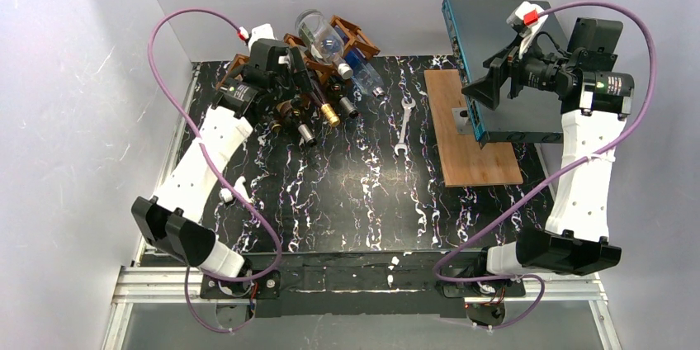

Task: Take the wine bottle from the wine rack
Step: Pick up the wine bottle from the wine rack.

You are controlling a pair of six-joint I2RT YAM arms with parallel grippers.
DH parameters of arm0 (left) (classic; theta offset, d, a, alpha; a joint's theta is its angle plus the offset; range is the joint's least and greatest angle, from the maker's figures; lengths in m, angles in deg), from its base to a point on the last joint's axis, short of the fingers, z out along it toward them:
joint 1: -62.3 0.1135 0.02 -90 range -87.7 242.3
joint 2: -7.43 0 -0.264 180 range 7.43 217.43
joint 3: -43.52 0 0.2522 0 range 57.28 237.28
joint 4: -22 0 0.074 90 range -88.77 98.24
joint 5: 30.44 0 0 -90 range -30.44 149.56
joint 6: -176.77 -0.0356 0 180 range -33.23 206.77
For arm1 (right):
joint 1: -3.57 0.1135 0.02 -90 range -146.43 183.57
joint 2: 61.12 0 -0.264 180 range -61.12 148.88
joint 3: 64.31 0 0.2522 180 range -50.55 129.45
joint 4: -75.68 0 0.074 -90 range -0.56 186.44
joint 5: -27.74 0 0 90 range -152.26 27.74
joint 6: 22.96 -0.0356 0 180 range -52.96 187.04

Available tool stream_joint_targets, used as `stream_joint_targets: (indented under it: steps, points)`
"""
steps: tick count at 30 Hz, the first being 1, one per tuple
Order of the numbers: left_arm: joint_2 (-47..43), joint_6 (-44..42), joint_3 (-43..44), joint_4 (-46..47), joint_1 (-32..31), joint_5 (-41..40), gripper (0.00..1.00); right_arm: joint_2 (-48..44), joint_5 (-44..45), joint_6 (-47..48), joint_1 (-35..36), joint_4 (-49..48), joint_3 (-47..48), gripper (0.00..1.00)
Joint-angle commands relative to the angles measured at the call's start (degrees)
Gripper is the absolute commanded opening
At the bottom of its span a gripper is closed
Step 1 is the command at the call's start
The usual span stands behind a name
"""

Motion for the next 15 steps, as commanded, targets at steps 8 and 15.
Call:
stream_joint_targets:
  steps: [8, 15]
  points:
    - [1.6, 0.0, 1.4, 5.5, 4.3, 3.6, 0.85, 4.7, 1.3, 0.6, 5.8, 0.0, 7.8, 1.00]
    - [-2.8, -3.0, -1.1, 5.3, 4.8, 8.0, 0.86, 10.2, 8.6, 0.5, 19.7, -0.2, 12.5, 1.00]
